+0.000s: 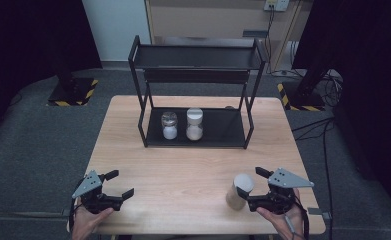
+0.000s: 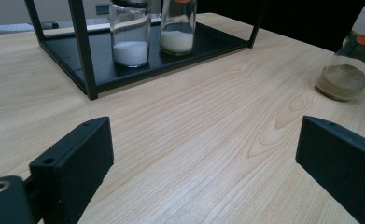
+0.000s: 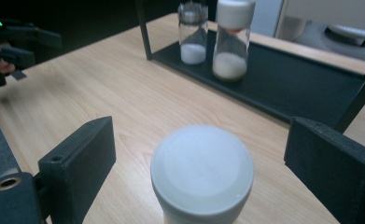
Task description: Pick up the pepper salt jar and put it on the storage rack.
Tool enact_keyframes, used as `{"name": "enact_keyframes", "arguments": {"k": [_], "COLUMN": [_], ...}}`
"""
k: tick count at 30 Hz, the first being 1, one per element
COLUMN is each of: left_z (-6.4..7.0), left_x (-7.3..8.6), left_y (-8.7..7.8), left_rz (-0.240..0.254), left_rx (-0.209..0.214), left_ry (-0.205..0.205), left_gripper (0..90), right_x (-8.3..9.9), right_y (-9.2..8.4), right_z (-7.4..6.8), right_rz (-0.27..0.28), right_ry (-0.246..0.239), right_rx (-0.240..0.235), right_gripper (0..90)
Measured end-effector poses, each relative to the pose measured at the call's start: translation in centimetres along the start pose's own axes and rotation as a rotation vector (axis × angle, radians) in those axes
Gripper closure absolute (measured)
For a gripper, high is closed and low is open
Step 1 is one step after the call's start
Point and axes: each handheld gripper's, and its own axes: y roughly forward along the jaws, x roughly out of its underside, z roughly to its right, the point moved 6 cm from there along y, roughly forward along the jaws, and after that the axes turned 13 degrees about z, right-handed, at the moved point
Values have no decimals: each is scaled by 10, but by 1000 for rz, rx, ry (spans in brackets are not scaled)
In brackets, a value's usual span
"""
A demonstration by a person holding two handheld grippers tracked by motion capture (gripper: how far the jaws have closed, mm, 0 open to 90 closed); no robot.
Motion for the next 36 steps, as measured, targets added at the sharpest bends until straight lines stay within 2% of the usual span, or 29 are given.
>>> {"name": "enact_keyframes", "arguments": {"k": [6,16,18,29,36], "left_z": [0,0,0,0,0], "left_x": [0,0,0,0,0], "left_y": [0,0,1,1,1], "left_rz": [0,-3,-5,-5,-4], "left_rx": [-1,2,4,3,3], "left_ry": [-1,0,1,1,0], "left_gripper": [31,31,31,32,32], "right_x": [15,29,30,25,14], "right_y": [10,18,19,22,29], "right_z": [1,-2,-4,-8,-8], "right_rz": [-25,-62,-62,-78,-77], "right_ry": [16,-30,-47,-55,-63], "right_rx": [1,3,20,34,32], "right_gripper": [143,295,334,339,339]}}
